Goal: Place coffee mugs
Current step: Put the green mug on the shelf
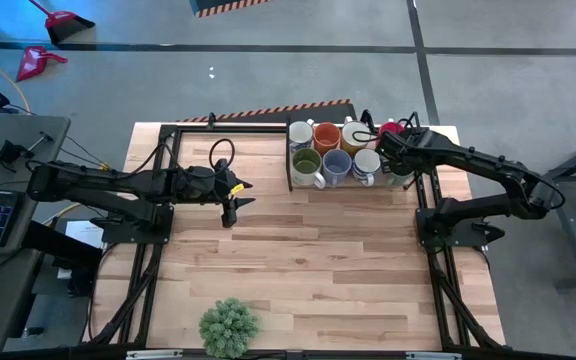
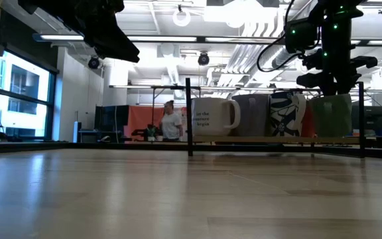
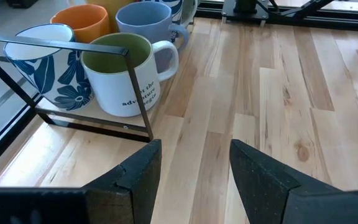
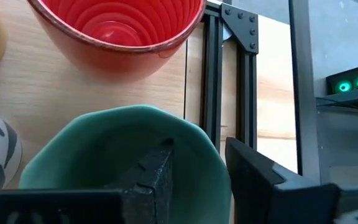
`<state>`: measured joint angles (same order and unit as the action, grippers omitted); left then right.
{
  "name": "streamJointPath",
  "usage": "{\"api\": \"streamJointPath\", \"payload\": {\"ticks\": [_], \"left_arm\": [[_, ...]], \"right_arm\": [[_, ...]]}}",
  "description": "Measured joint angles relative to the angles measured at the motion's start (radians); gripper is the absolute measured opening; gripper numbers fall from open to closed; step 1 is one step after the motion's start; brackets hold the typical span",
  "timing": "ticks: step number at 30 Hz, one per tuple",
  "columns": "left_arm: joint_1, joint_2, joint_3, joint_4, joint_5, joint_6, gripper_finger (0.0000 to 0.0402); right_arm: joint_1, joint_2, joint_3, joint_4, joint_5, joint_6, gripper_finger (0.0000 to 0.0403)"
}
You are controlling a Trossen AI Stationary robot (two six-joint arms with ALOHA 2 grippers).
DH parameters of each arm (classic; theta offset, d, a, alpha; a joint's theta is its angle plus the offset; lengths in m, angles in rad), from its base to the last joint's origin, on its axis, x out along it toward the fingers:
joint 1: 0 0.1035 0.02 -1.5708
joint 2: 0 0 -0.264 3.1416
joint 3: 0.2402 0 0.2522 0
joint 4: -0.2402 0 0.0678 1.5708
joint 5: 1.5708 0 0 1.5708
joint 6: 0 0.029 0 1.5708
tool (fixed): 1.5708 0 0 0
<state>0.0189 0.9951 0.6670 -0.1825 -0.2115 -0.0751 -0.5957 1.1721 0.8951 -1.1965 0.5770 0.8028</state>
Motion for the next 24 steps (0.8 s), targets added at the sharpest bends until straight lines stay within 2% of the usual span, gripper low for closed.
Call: {"api": "streamJointPath", "payload": {"ticks": [24], "left_arm": [[0.0,0.0,0.0,0.0,0.0,0.0,0.018]], "right_arm": [[0.0,0.0,-0.001,0.084,0.016,-0.048,0.0119]]}}
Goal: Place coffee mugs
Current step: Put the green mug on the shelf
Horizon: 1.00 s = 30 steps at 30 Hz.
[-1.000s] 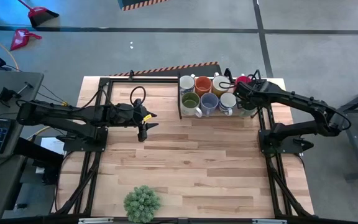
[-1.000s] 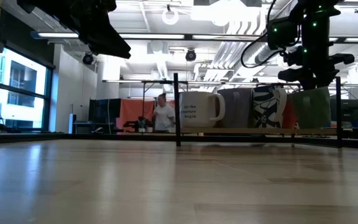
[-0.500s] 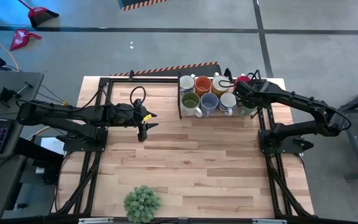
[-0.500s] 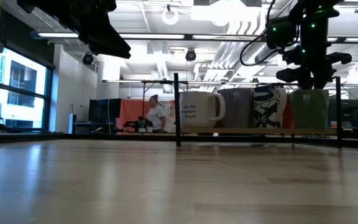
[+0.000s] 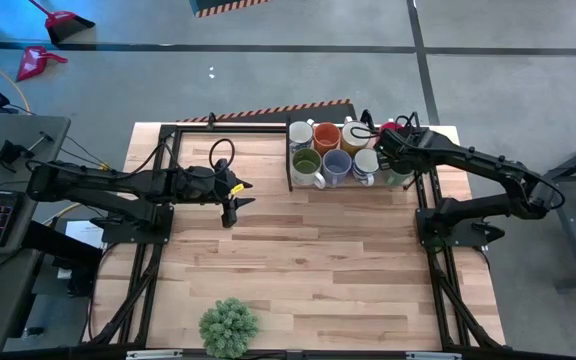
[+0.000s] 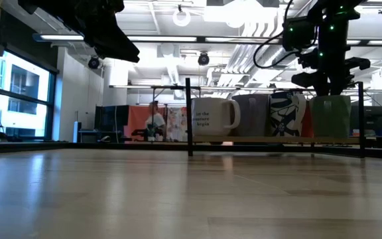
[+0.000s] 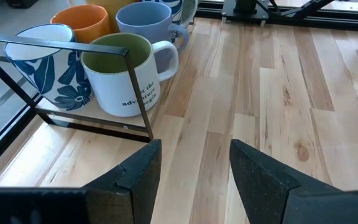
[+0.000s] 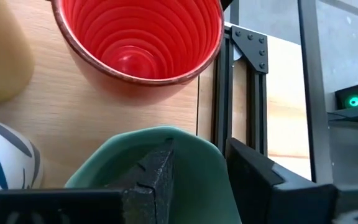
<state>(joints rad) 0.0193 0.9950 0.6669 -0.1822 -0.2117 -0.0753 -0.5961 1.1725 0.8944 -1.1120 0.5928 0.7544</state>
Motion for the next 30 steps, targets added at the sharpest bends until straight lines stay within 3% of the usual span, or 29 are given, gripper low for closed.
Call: {"api": "streamJointPath", "payload": {"ticks": [8,17,22,30], "left_arm": [[0.0,0.0,0.0,0.0,0.0,0.0,0.018],[0.0,0.0,0.0,0.0,0.0,0.0,0.018],[0.0,0.0,0.0,-0.001,0.0,0.0,0.018],[0.0,0.0,0.0,0.024,0.0,0.0,0.018]], "right_arm": [[0.008,-0.013,0.01,0.0,0.02,-0.022,0.0119],[0.108,-0.078,0.156,-0.066,-0.038,-0.057,0.0119],[0.285,-0.141,0.171,-0.066,-0.046,-0.047,0.0119],[0.703,-0.163,0.171,0.028,-0.02,-0.044,0.0119]]}}
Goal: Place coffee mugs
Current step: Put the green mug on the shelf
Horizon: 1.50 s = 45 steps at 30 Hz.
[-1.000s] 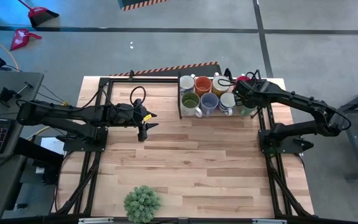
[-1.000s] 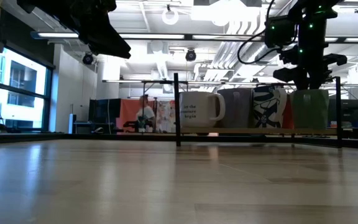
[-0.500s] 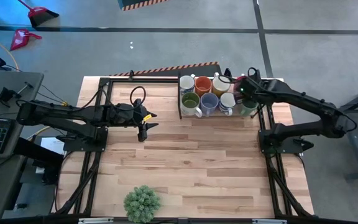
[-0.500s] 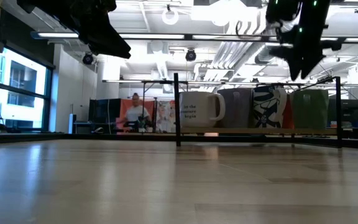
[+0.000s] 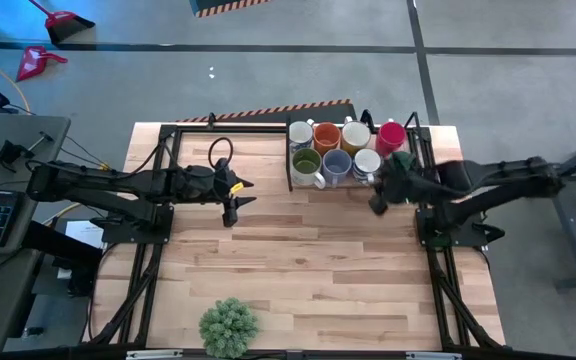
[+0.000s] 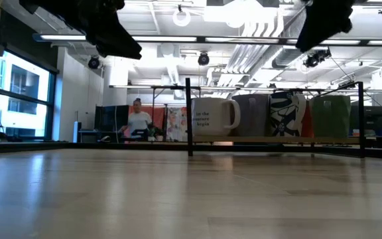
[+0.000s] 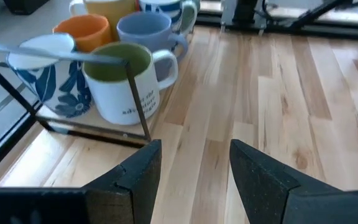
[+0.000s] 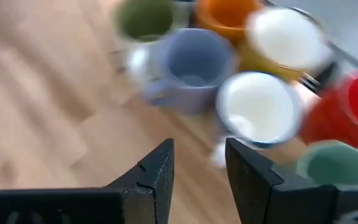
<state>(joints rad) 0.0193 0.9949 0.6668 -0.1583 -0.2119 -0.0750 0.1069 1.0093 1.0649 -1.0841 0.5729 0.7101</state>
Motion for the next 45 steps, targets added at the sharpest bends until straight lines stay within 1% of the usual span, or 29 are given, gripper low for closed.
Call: {"api": "streamJointPath", "payload": {"ticks": [5,7,8,11,12,15,17,21,26,29,32,34,38,45], "left_arm": [[0.0,0.0,0.0,0.056,0.0,0.0,0.018],[0.0,0.0,0.0,0.056,0.015,0.0,0.018],[0.0,0.0,0.0,0.055,0.026,-0.001,0.018],[0.0,0.0,0.0,0.055,0.06,-0.027,0.018],[0.0,0.0,0.0,0.055,0.072,-0.039,0.018],[-0.001,0.0,0.0,0.055,0.08,-0.062,0.018],[0.0,0.0,0.0,0.055,0.08,-0.058,0.018],[0.0,0.0,0.0,0.057,0.076,-0.047,0.018],[0.0,0.0,0.0,0.057,0.076,-0.045,0.018],[0.0,0.0,0.0,0.057,0.076,-0.045,0.018],[0.0,0.0,0.0,0.057,0.076,-0.045,0.018],[0.0,0.0,0.0,0.057,0.076,-0.045,0.018],[0.0,0.0,0.0,0.057,0.076,-0.045,0.018],[0.0,0.0,0.0,0.054,0.076,-0.045,0.018]], "right_arm": [[0.218,0.019,0.0,0.013,0.051,-0.063,0.0119],[0.279,0.019,0.0,-0.006,0.102,-0.054,0.0119],[0.304,0.019,0.0,-0.026,0.147,-0.032,0.0119],[0.359,0.017,0.0,-0.164,0.29,0.113,0.0119],[0.367,0.018,0.0,-0.219,0.308,0.18,0.0119],[0.362,0.035,0.0,-0.37,0.306,0.394,0.0119],[0.352,0.05,0.0,-0.441,0.306,0.489,0.0119],[0.304,0.089,0.0,-0.483,0.295,0.576,0.0119],[0.176,0.15,0.0,-0.487,0.28,0.621,0.0119],[0.079,0.194,0.0,-0.487,0.242,0.616,0.0119],[-0.017,0.238,0.0,-0.488,0.164,0.578,0.0119],[-0.067,0.261,0.0,-0.486,0.149,0.547,0.0119],[-0.137,0.276,0.0,-0.486,0.175,0.526,0.0119],[-0.201,0.275,0.0,-0.485,0.108,0.49,0.0109]]}}
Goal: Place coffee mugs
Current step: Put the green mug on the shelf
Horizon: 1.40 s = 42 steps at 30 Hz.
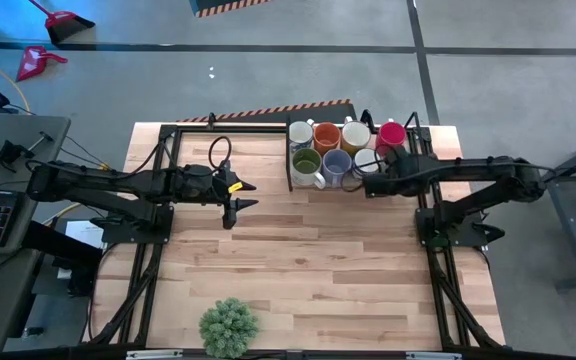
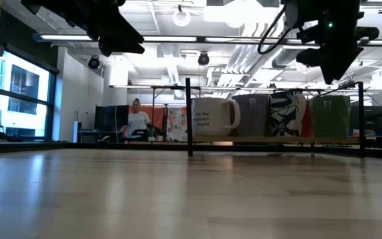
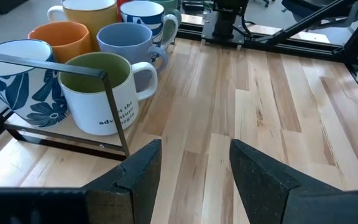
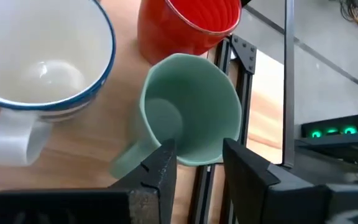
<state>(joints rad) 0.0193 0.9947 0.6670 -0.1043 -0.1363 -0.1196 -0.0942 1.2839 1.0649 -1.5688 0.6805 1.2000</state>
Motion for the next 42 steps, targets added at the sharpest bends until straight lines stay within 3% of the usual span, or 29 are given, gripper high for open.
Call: {"api": "streamJointPath", "payload": {"ticks": [9,19,42], "left_arm": [[0.0,0.0,0.0,0.0,0.0,-0.002,0.018],[0.0,0.0,0.0,-0.002,0.0,-0.008,0.018],[0.0,0.0,0.0,-0.004,0.0,-0.01,0.018]], "right_arm": [[-0.077,0.0,0.0,0.026,-0.001,-0.047,0.0052],[-0.144,0.0,0.0,0.2,-0.015,-0.189,0.0005],[-0.17,0.082,0.0,0.19,-0.053,-0.144,0.0]]}}
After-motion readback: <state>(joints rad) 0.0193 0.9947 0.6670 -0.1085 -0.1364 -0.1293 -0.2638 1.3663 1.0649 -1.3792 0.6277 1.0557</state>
